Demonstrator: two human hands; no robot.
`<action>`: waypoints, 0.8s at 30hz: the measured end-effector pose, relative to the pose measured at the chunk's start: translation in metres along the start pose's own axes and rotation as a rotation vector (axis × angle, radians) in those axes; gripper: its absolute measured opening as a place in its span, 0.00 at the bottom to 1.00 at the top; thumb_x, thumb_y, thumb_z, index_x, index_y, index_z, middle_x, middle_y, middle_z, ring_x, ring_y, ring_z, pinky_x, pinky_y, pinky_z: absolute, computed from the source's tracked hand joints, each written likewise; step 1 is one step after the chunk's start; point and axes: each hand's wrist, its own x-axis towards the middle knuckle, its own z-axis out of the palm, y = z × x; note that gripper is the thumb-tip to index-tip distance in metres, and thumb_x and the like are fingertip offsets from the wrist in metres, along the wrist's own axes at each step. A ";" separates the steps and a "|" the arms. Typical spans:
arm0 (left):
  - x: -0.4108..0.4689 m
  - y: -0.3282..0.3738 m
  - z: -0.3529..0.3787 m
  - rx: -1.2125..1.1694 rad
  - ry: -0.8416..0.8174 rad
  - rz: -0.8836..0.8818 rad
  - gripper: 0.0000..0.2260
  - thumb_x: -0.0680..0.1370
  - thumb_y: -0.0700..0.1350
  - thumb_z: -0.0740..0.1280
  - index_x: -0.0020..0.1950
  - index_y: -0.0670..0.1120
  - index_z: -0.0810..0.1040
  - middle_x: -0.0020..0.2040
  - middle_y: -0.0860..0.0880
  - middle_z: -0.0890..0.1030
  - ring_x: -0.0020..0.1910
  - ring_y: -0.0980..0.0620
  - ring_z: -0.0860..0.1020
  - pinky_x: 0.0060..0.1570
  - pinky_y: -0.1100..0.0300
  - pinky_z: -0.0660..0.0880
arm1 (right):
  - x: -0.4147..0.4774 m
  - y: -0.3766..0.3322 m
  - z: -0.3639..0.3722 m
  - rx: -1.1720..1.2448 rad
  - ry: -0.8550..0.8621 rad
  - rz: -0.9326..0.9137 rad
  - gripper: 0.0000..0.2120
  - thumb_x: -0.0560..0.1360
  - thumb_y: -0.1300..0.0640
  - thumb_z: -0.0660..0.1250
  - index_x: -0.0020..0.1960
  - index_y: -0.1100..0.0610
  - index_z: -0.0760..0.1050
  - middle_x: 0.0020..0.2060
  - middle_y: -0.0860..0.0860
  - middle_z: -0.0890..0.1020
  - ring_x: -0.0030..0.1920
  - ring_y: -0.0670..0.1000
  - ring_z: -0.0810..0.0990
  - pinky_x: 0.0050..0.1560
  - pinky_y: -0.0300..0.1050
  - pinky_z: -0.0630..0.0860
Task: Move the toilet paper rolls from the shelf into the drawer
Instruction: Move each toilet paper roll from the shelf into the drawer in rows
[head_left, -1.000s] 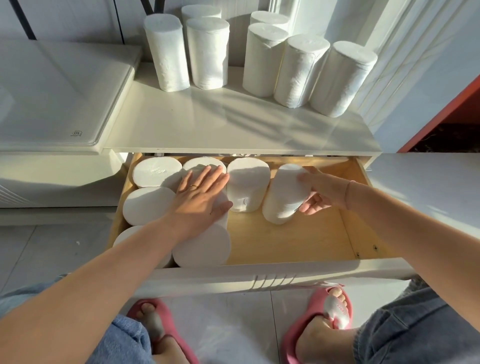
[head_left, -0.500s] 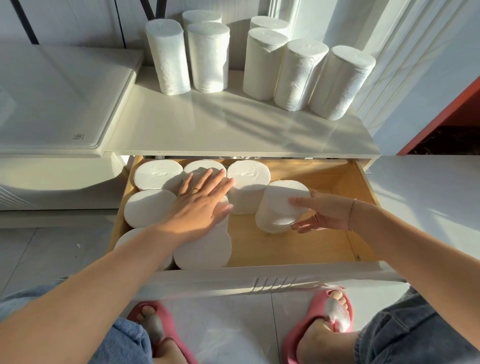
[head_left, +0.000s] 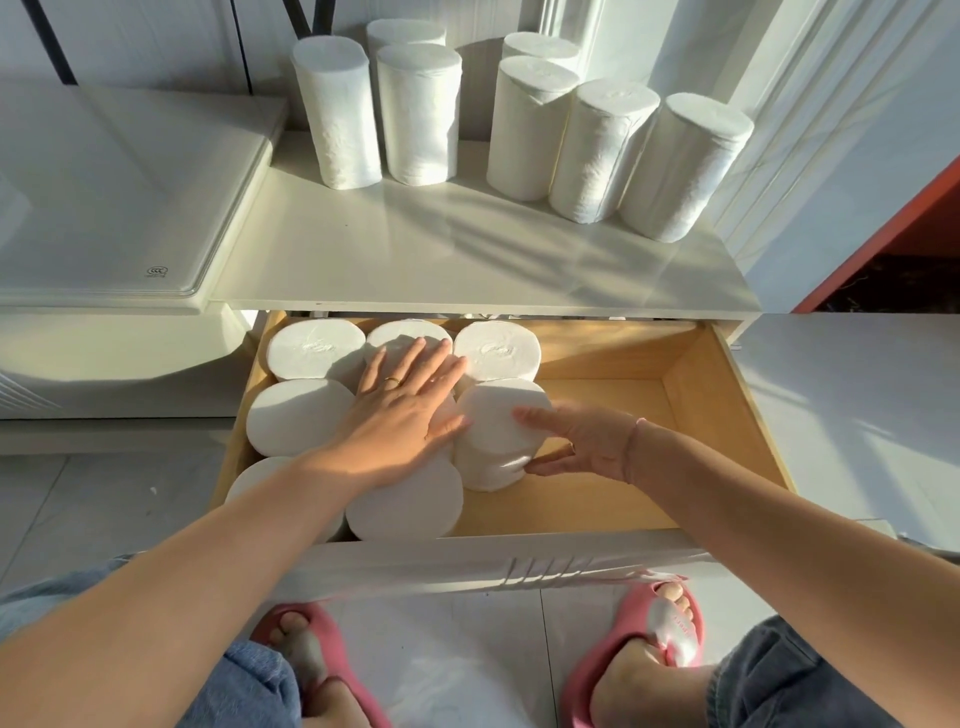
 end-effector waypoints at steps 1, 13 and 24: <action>0.000 0.000 0.001 -0.002 0.003 -0.003 0.37 0.71 0.72 0.34 0.76 0.57 0.42 0.74 0.59 0.36 0.71 0.59 0.31 0.68 0.52 0.28 | 0.002 -0.002 0.002 0.004 0.038 0.006 0.21 0.74 0.50 0.70 0.63 0.59 0.73 0.61 0.58 0.75 0.51 0.62 0.82 0.48 0.48 0.82; 0.008 0.021 -0.007 -0.073 -0.047 0.044 0.44 0.65 0.77 0.45 0.76 0.57 0.43 0.77 0.57 0.39 0.73 0.56 0.33 0.69 0.42 0.31 | -0.010 -0.050 -0.019 -0.733 0.471 -0.245 0.17 0.79 0.48 0.61 0.48 0.61 0.78 0.37 0.55 0.79 0.37 0.54 0.76 0.39 0.43 0.72; 0.009 0.016 -0.005 -0.024 -0.068 0.049 0.38 0.70 0.73 0.45 0.74 0.59 0.33 0.74 0.60 0.31 0.70 0.60 0.28 0.70 0.44 0.31 | 0.022 -0.138 -0.166 0.071 0.930 -0.606 0.46 0.68 0.46 0.74 0.76 0.53 0.51 0.75 0.52 0.61 0.71 0.52 0.65 0.66 0.44 0.64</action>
